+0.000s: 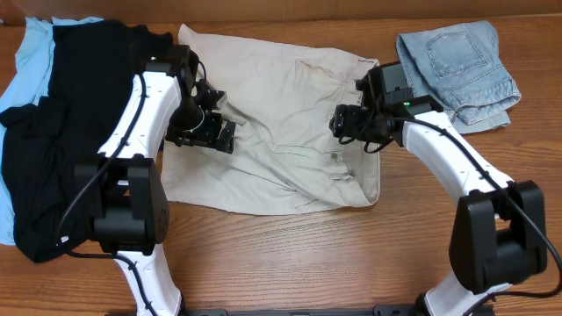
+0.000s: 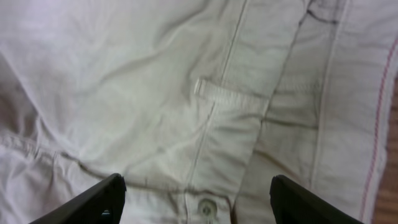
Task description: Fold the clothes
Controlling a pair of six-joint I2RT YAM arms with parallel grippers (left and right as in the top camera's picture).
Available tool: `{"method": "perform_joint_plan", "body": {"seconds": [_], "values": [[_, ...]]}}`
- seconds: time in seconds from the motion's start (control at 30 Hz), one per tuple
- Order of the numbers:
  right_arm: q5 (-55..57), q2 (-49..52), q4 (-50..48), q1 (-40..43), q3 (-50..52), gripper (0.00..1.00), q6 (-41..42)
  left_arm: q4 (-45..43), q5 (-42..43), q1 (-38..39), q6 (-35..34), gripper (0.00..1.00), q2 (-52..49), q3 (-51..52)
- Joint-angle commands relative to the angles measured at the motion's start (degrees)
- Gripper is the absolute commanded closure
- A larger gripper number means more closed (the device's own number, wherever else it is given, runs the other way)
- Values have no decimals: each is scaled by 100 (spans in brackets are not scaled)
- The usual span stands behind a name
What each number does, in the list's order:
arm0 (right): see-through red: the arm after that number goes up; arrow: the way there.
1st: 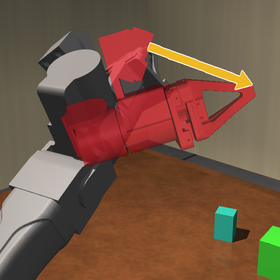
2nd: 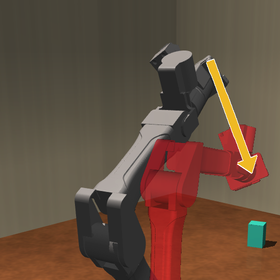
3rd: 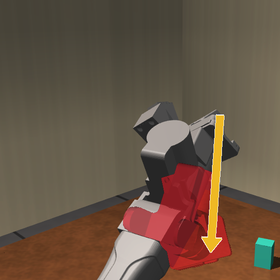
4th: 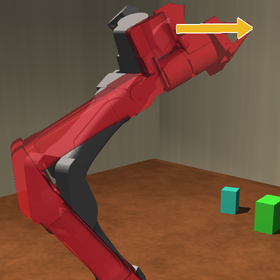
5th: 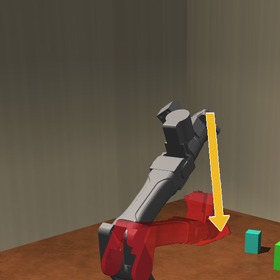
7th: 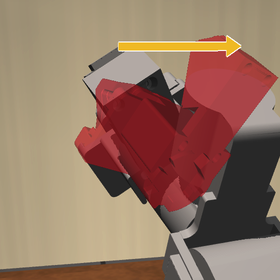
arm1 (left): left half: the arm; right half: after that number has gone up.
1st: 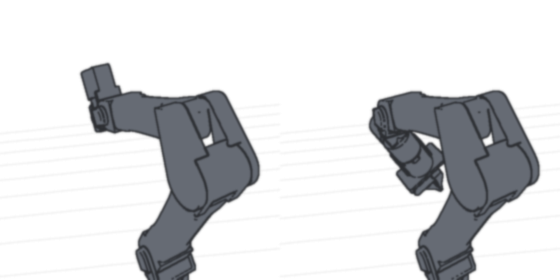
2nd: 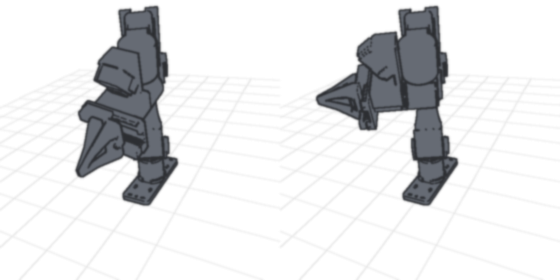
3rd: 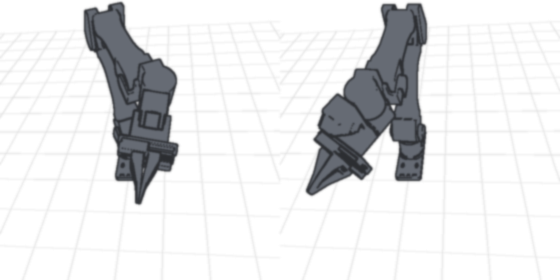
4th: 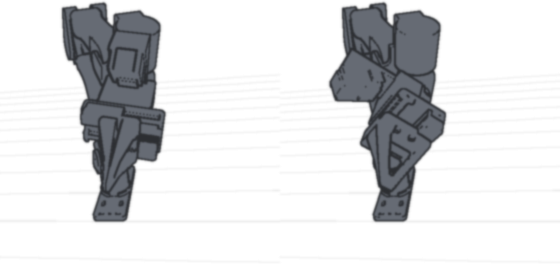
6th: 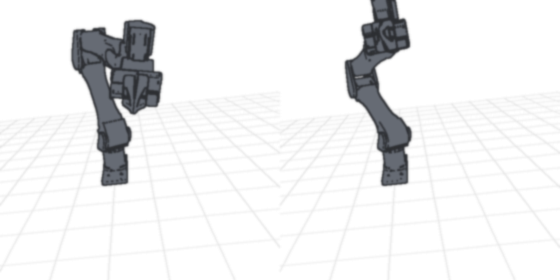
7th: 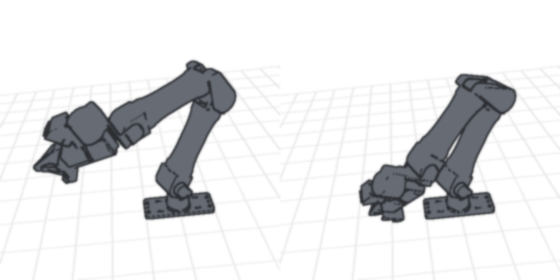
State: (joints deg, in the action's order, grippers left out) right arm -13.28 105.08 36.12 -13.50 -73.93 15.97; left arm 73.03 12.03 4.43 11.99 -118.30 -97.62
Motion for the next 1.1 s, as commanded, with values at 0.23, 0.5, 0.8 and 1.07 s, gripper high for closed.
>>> {"method": "perform_joint_plan", "body": {"seconds": [0.23,0.5,0.8,1.07], "values": [[203,855,-297,85,-22,34,15,-114,92,11,-42,0,33,31],[111,994,-461,59,-13,54,15,-216,-98,11,-42,0,33,31],[-7,994,-437,-74,4,80,7,-348,-195,11,-44,0,33,31],[-52,955,-422,-17,-68,96,-111,-350,-197,11,-42,0,33,31]]}}
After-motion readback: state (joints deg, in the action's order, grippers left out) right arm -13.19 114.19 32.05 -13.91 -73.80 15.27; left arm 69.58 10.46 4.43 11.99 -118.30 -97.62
